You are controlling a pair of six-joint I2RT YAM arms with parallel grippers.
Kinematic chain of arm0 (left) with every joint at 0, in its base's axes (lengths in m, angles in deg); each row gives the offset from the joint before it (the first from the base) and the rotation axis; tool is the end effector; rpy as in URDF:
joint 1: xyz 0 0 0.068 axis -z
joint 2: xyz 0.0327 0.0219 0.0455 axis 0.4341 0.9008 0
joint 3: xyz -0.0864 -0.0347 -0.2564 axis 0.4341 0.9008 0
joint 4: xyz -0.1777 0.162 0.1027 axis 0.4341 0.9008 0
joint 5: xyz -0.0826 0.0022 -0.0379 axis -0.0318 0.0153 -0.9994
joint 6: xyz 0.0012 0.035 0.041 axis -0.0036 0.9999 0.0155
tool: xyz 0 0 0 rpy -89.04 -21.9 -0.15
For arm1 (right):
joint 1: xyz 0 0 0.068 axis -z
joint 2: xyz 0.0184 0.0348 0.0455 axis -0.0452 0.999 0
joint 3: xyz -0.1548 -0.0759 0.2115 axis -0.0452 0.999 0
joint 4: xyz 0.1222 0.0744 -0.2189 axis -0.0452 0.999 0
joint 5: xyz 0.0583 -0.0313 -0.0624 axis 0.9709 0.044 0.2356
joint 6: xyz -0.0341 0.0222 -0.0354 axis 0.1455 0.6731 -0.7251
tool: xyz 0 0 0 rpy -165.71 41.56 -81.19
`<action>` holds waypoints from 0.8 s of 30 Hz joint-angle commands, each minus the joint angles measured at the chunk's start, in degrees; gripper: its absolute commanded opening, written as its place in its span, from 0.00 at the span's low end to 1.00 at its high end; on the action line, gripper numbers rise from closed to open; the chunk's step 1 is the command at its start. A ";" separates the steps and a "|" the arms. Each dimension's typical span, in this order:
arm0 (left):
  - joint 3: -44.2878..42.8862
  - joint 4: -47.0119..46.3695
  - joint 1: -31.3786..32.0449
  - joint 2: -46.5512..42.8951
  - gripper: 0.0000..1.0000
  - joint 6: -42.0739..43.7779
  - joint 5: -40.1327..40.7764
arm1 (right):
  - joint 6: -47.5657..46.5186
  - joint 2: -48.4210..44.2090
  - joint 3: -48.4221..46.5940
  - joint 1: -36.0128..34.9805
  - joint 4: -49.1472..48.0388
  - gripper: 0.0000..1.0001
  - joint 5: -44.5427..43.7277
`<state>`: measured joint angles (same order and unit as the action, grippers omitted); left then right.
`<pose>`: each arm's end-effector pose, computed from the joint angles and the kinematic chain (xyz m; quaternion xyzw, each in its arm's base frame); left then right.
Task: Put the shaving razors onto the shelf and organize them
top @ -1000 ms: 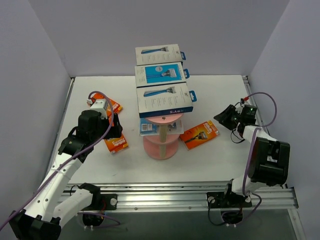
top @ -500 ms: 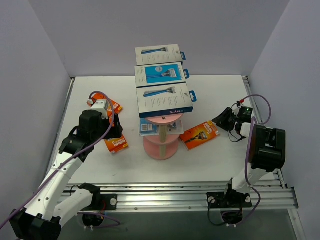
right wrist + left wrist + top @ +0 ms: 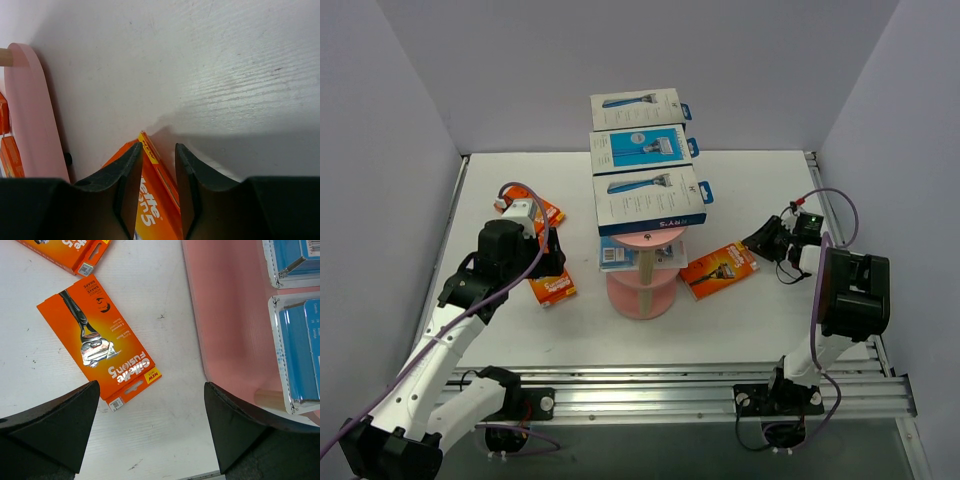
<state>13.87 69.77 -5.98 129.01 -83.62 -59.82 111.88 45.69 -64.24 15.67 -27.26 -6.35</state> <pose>0.1854 -0.0637 0.3186 0.0015 0.8853 -0.1166 0.4502 0.3341 -0.0564 0.1543 0.1370 0.8297 0.3167 0.4387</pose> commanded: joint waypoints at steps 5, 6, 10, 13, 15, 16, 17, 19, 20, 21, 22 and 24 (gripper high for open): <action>-1.78 -0.71 -0.32 -0.19 0.94 0.38 -0.54 | -1.37 -0.30 2.11 -0.43 0.76 0.28 0.55; -1.78 -0.71 -0.32 -0.19 0.94 0.38 -0.54 | -1.37 -0.47 2.20 -0.43 0.93 0.28 0.64; -1.78 -0.71 -0.32 -0.19 0.94 0.38 -0.54 | -1.37 -0.74 2.55 -0.43 1.37 0.28 0.81; -1.78 -0.71 -0.32 -0.19 0.94 0.38 -0.54 | -1.19 -0.92 3.07 -0.43 1.46 0.27 0.99; -1.78 -0.62 -0.32 -0.28 0.94 0.38 -0.54 | -1.19 -1.00 3.43 -0.43 1.37 0.23 1.08; -1.78 -0.71 -0.32 -0.28 0.94 0.38 -0.54 | -1.02 -1.18 3.78 -0.43 1.37 0.18 1.16; -1.78 -0.71 -0.32 -0.19 0.94 0.38 -0.54 | -0.84 -1.27 3.87 -0.43 1.29 0.15 1.51; -1.78 -0.71 -0.32 -0.19 0.94 0.38 -0.54 | -0.40 -1.70 4.13 -0.43 1.20 0.10 1.95; -1.78 -0.71 -0.32 -0.19 0.94 0.38 -0.54 | -0.31 -2.32 4.31 -0.43 1.28 0.08 2.04; -1.78 -0.62 -0.32 -0.19 0.94 0.38 -0.54 | -0.31 -2.58 4.48 -0.34 1.63 0.06 2.04; -1.78 -0.62 -0.32 -0.19 0.94 0.38 -0.54 | -0.22 -2.85 4.48 -0.34 1.81 0.04 1.96; -1.78 -0.62 -0.32 -0.11 0.94 0.38 -0.54 | -0.14 -3.90 4.57 -0.34 2.42 0.01 1.78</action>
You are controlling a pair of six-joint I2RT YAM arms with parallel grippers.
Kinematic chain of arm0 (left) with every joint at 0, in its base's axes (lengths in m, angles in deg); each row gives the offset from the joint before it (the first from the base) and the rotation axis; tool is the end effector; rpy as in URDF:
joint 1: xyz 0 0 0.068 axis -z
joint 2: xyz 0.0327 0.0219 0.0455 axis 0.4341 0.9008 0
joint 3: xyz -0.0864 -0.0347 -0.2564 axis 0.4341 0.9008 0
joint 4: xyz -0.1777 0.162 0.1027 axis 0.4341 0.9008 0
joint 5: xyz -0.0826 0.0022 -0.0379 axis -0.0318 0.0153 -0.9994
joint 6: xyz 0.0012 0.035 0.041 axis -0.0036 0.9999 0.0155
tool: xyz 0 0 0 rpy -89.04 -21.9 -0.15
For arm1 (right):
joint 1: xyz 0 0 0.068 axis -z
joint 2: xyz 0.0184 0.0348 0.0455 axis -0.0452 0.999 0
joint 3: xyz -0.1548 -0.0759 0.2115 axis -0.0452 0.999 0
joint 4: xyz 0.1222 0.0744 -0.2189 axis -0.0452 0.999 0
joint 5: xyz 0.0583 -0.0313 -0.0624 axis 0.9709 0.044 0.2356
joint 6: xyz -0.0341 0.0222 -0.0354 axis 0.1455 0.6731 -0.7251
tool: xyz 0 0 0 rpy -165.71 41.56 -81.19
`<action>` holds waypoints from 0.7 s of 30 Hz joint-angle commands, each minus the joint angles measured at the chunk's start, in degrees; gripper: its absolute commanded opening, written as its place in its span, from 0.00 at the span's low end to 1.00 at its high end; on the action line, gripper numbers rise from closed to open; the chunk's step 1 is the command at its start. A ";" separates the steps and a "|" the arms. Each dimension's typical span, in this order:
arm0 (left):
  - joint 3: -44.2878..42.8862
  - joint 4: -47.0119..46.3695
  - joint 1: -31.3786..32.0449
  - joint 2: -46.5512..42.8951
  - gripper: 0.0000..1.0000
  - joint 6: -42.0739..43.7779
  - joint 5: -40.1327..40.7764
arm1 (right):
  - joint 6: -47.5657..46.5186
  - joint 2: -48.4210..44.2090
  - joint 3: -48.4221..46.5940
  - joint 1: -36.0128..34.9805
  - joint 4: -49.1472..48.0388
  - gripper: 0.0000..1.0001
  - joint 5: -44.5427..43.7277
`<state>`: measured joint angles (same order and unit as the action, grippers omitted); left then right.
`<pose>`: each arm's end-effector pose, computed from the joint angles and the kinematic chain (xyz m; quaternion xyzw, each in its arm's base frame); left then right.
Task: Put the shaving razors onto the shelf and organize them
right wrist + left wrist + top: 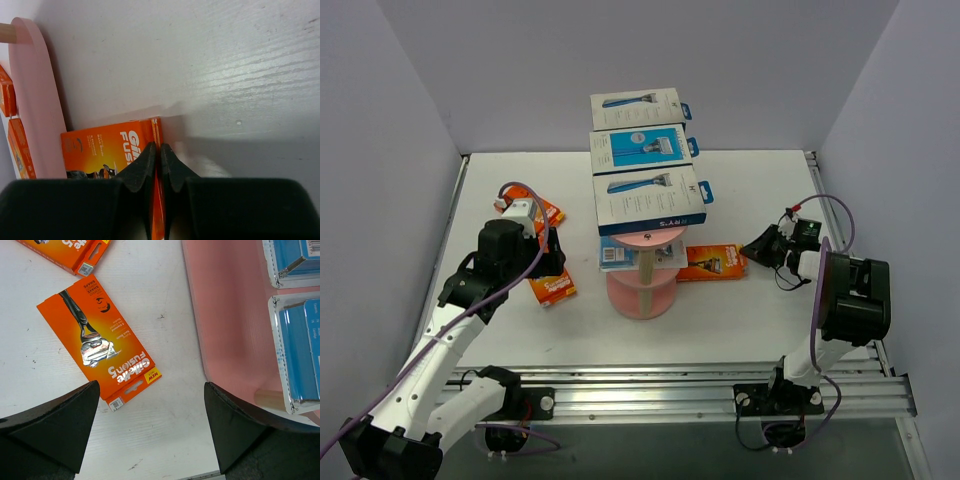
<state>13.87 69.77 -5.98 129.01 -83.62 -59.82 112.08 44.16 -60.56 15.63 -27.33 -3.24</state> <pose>0.1854 -0.0637 0.3186 0.0015 0.8853 -0.1166 0.4502 0.3186 -0.0510 0.1458 0.1314 0.8329 0.3405 0.4160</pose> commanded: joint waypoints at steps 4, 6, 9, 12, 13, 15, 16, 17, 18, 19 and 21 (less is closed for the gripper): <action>-1.69 -0.62 -0.32 -0.19 0.94 0.38 -0.63 | -0.16 -4.65 0.72 -0.12 3.98 0.00 -1.59; -1.69 -0.62 -0.32 -0.11 0.94 0.38 -0.63 | 0.02 -5.27 0.64 0.06 4.86 0.00 -1.76; -1.69 -0.62 -0.32 -0.11 0.94 0.38 -0.71 | 0.37 -6.33 0.55 0.23 5.74 0.00 -1.85; -1.69 -0.62 -0.24 -0.11 0.94 0.38 -0.80 | 1.77 -7.03 1.07 0.58 5.92 0.00 -1.76; -1.78 -0.71 -0.32 -0.11 0.94 0.38 -0.80 | 2.21 -7.12 1.07 0.85 6.01 0.00 -1.68; -1.69 -0.62 -0.24 -0.11 0.94 0.38 -0.89 | 3.27 -6.95 1.34 1.11 6.18 0.00 -1.24; -1.69 -0.62 -0.24 -0.02 0.94 0.38 -0.89 | 3.53 -6.68 1.34 1.37 6.36 0.00 -1.24; -1.69 -0.62 -0.24 -0.02 0.94 0.29 -0.89 | 3.62 -6.51 1.34 1.46 6.54 0.00 -1.32; -1.69 -0.62 -0.24 -0.10 0.94 0.38 -0.89 | 3.80 -6.33 1.16 1.64 7.23 0.00 -1.50; -1.69 -0.62 -0.24 -0.11 0.94 0.29 -0.89 | 3.89 -6.07 1.08 1.81 7.59 0.00 -2.11; -1.69 -0.62 -0.24 -0.19 0.94 0.29 -0.89 | 4.24 -5.72 1.34 2.60 7.68 0.00 -2.29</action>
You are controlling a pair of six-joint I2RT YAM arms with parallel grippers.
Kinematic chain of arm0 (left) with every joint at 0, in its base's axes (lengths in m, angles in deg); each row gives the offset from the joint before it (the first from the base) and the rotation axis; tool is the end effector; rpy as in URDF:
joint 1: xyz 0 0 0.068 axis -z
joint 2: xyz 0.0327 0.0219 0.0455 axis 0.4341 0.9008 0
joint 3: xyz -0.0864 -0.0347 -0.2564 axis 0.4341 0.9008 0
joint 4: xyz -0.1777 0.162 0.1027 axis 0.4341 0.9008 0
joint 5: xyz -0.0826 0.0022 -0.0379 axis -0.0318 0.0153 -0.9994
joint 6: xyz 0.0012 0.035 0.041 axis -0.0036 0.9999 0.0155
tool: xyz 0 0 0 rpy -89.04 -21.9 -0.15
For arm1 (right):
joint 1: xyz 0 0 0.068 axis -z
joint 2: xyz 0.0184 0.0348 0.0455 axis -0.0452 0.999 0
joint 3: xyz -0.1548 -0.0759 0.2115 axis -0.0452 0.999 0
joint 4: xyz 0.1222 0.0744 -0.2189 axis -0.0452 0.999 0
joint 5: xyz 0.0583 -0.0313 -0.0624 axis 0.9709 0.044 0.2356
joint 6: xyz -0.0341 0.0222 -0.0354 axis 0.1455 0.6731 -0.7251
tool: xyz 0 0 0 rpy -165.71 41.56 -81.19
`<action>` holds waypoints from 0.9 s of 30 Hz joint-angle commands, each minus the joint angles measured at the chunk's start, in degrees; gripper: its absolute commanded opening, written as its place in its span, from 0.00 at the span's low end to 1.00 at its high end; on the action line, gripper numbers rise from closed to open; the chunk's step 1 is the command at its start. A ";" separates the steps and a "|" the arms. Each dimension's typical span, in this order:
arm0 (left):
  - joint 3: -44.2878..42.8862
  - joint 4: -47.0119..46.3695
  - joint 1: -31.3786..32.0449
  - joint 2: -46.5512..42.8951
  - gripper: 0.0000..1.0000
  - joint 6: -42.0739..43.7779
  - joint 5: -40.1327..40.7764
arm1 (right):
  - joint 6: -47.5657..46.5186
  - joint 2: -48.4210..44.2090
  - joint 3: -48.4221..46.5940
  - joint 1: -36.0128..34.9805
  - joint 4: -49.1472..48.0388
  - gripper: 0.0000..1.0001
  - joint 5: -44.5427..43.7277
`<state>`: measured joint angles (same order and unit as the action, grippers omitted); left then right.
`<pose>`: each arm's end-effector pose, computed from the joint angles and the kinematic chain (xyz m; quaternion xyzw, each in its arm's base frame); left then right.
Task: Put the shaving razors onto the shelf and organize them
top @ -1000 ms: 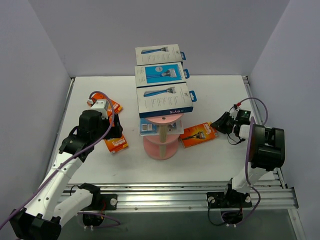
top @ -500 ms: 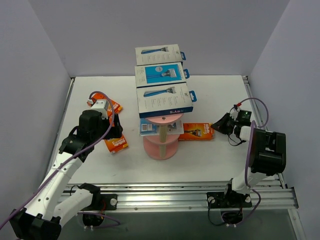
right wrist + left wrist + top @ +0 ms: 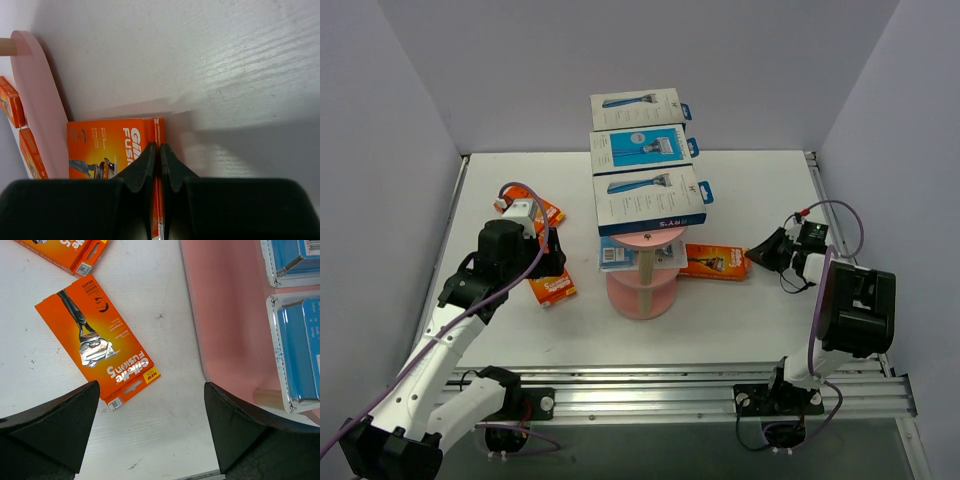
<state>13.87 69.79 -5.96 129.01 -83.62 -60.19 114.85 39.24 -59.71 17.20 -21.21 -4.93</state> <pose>0.1853 -0.0639 0.3185 0.0031 0.8854 -0.1193 0.4492 0.3051 -0.0575 0.1577 0.1782 0.8343 0.3337 0.4010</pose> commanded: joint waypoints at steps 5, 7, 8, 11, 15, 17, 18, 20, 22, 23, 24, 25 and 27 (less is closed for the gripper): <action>-1.69 -0.64 -0.26 -0.11 0.94 0.29 -0.43 | 3.66 0.43 1.71 3.05 -0.63 0.00 1.23; -1.69 -0.64 -0.26 -0.11 0.94 0.29 -0.43 | 4.36 1.13 2.15 3.23 -1.16 0.00 1.68; -1.69 -0.64 -0.26 -0.02 0.94 0.29 -0.52 | 4.88 1.49 2.16 3.23 -1.60 0.00 2.11; -1.69 -0.64 -0.26 -0.02 0.94 0.29 -0.52 | 6.12 2.72 2.42 3.23 -2.92 0.00 3.69; -1.69 -0.64 -0.26 -0.02 0.94 0.38 -0.52 | 7.35 3.77 2.95 3.14 -4.42 0.00 5.63; -1.69 -0.64 -0.26 -0.10 0.94 0.29 -0.52 | 6.83 4.21 2.77 2.97 -3.55 0.00 5.63; -1.69 -0.64 -0.26 -0.19 0.94 0.29 -0.52 | 6.74 4.39 2.60 2.97 -3.36 0.00 5.63; -1.69 -0.64 -0.26 -0.19 0.94 0.29 -0.52 | 6.82 5.00 2.68 2.88 -3.36 0.00 6.33; -1.69 -0.64 -0.26 -0.19 0.94 0.29 -0.61 | 7.35 5.44 2.77 2.70 -3.54 0.00 6.86; -1.69 -0.64 -0.26 -0.19 0.94 0.29 -0.61 | 7.70 5.79 2.68 2.70 -3.89 0.00 7.12; -1.69 -0.64 -0.26 -0.19 0.94 0.29 -0.61 | 8.40 6.06 2.94 2.70 -4.15 0.00 7.39; -1.69 -0.64 -0.26 -0.11 0.94 0.29 -0.61 | 8.67 6.58 2.95 2.70 -4.33 0.00 7.56; -1.69 -0.64 -0.26 -0.19 0.94 0.29 -0.61 | 9.28 7.46 3.12 2.70 -5.03 0.00 7.74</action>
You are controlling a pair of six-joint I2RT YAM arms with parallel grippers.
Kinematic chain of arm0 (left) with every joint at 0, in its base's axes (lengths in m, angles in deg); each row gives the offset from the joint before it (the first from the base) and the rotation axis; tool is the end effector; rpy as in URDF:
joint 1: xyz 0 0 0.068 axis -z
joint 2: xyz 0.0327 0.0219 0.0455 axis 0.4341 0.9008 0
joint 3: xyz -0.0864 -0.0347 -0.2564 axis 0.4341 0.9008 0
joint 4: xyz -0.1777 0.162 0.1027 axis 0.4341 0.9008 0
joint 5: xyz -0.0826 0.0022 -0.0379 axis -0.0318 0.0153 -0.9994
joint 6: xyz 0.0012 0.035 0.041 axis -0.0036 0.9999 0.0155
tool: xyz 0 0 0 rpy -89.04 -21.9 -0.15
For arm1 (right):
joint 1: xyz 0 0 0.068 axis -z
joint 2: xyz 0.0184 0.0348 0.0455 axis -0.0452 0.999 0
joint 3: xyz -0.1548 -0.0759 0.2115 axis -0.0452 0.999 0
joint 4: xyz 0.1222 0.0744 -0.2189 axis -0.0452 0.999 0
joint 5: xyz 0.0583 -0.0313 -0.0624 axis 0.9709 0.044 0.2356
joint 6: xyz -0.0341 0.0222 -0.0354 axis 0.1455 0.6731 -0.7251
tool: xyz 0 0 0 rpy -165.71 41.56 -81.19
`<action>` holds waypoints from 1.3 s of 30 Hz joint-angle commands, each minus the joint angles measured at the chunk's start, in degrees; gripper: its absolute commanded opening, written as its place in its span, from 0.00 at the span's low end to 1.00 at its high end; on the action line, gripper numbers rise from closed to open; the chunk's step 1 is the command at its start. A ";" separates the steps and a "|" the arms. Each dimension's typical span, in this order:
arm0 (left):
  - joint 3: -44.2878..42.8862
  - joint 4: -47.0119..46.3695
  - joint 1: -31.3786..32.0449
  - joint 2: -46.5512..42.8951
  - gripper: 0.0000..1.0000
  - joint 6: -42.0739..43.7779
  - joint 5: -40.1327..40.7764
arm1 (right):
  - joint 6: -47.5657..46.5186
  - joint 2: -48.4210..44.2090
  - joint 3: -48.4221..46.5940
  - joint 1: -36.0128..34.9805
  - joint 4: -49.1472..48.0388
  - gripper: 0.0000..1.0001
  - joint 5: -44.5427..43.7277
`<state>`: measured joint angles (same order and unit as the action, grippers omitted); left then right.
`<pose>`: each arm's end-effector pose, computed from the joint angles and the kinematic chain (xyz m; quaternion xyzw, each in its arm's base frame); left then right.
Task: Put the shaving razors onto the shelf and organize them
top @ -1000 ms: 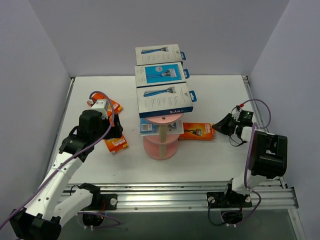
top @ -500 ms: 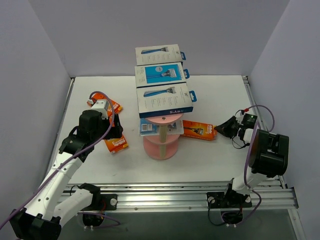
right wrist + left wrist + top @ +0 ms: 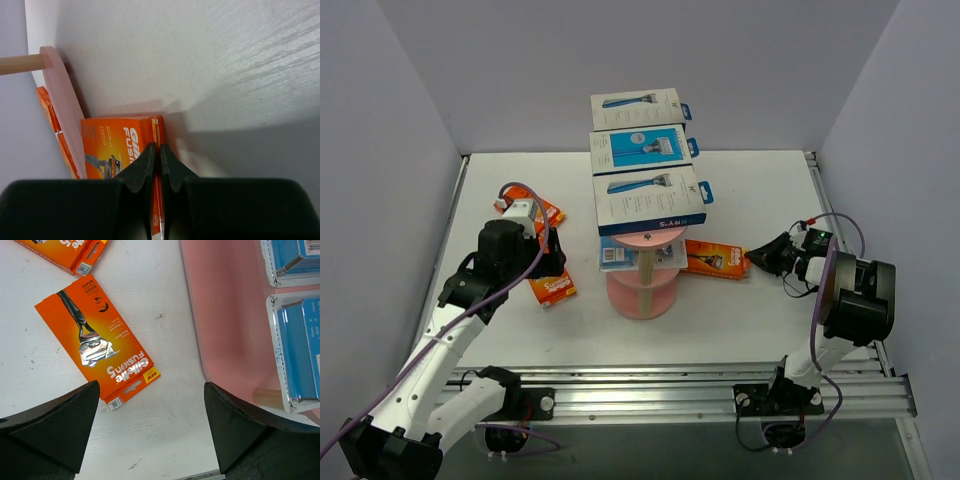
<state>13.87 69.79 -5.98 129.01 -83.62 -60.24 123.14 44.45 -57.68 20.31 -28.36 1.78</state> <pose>0.1853 -0.0639 0.3185 0.0032 0.8854 -0.1196 0.4491 0.3023 -0.0708 0.1339 0.2297 0.8087 0.3979 0.3673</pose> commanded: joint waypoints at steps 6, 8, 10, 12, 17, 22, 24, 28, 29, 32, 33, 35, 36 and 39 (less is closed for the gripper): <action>-1.69 -0.73 -0.24 -0.46 0.94 0.29 -0.56 | 5.04 2.79 2.50 -0.40 -3.15 0.00 2.70; -1.69 -0.73 -0.24 -0.37 0.94 0.29 -0.65 | 6.79 2.09 2.85 -0.40 -5.35 0.00 3.84; -1.69 -0.73 -0.24 -0.37 0.94 0.29 -0.74 | 6.63 0.69 2.24 -0.49 -4.92 0.00 3.84; -1.69 -0.73 -0.24 -0.37 0.94 0.29 -0.74 | 6.01 -1.68 1.36 -0.49 -3.61 0.00 3.15; -1.69 -0.73 -0.24 -0.28 0.94 0.29 -0.91 | 3.99 -6.69 -1.36 -0.49 0.09 0.00 1.65; -1.69 -0.82 -0.24 -0.19 0.94 0.29 -1.09 | 1.36 -10.21 -3.57 -0.75 3.95 0.00 0.24; -1.69 -0.82 -0.24 -0.19 0.94 0.29 -1.18 | -0.05 -10.92 -4.62 -1.10 5.45 0.00 0.07; -1.69 -0.91 -0.24 -0.11 0.94 0.29 -1.35 | -5.48 -10.83 -6.29 -2.07 11.06 0.00 -1.16; -1.69 -0.82 -0.24 -0.02 0.94 0.29 -1.44 | -6.46 -10.83 -6.47 -2.24 12.04 0.00 -2.12; -1.69 -0.91 -0.24 -0.02 0.94 0.29 -1.62 | -9.36 -10.57 -6.73 -3.30 15.12 0.00 -3.71; -1.69 -0.99 -0.24 -0.02 0.94 0.38 -1.62 | -9.54 -10.39 -6.56 -3.82 15.38 0.00 -3.71; -1.69 -1.00 -0.24 -0.02 0.94 0.38 -1.70 | -10.07 -10.13 -5.86 -4.53 15.21 0.00 -3.54; -1.69 -1.00 -0.24 -0.02 0.94 0.38 -1.70 | -10.25 -10.13 -5.68 -4.88 15.21 0.00 -3.80; -1.61 -1.00 -0.24 -0.02 0.94 0.38 -1.79 | -10.95 -10.39 -4.89 -6.72 15.82 0.00 -4.06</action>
<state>13.87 69.79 -5.96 129.01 -83.62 -61.35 114.22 35.27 -62.51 15.98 -15.72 -3.50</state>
